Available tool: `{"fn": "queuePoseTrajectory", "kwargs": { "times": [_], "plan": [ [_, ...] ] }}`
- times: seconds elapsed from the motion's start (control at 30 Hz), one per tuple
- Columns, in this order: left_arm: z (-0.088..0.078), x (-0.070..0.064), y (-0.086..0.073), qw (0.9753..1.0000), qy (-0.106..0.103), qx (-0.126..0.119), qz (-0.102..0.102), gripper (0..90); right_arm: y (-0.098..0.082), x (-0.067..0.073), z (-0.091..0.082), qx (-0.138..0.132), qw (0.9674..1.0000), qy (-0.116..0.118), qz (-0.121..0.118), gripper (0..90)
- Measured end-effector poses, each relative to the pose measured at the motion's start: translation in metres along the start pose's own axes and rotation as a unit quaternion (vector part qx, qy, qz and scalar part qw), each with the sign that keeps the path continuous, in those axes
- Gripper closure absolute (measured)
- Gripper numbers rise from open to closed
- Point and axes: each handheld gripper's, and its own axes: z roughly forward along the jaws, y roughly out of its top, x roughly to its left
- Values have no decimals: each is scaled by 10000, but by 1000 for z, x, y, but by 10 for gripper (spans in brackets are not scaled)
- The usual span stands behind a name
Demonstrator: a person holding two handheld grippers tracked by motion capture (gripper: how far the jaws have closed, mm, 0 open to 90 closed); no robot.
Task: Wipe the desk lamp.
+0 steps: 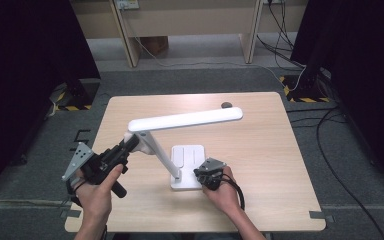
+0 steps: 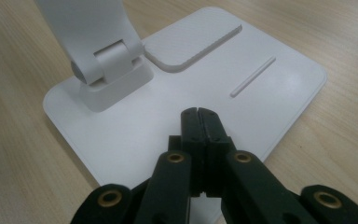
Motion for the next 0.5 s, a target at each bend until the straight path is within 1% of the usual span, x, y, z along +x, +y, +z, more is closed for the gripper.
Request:
{"fn": "queuePoseTrajectory", "kwargs": {
  "times": [0.5],
  "plan": [
    [1,1,-6,10000,55,27,-73,803,0,0,0,6,10000,6,13,900]
  ]
}}
